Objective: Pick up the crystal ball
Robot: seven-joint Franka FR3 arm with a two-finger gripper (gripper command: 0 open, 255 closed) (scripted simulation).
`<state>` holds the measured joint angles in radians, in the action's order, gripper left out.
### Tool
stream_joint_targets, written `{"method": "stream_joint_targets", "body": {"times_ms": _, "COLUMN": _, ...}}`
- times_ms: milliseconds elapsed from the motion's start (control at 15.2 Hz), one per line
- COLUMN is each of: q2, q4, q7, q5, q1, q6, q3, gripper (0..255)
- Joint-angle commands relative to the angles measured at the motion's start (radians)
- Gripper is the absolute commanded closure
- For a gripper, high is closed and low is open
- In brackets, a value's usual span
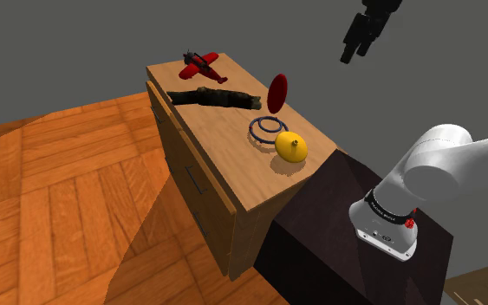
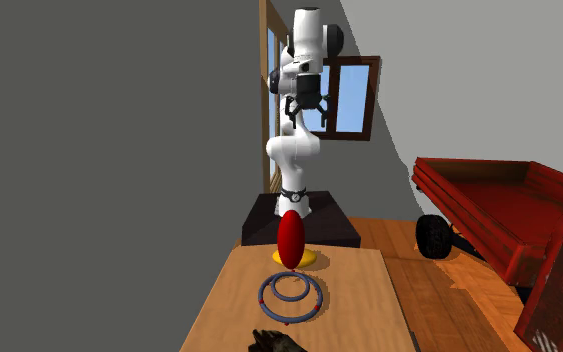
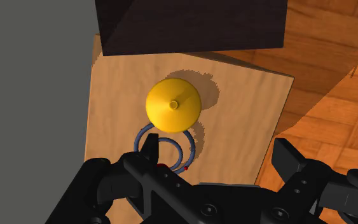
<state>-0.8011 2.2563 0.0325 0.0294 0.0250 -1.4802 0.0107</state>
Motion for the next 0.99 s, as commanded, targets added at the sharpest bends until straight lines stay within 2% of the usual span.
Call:
{"method": "stream_joint_targets", "body": {"times_ms": 0, "q2": 0.0, "q4": 0.0, "q7": 0.0, "q5": 0.0, "q1": 0.0, "q6": 0.0, "q3": 0.0, "gripper": 0}}
{"method": "stream_joint_targets", "body": {"times_ms": 462, "q2": 0.039, "q4": 0.182, "q7": 0.046, "q5": -0.062, "q1": 0.034, "q6": -0.373, "q3": -0.04, "gripper": 0}}
{"method": "stream_joint_targets", "body": {"times_ms": 924, "q2": 0.18, "q4": 0.274, "q7": 0.127, "q5": -0.154, "q1": 0.095, "q6": -0.756, "q3": -0.083, "gripper": 0}}
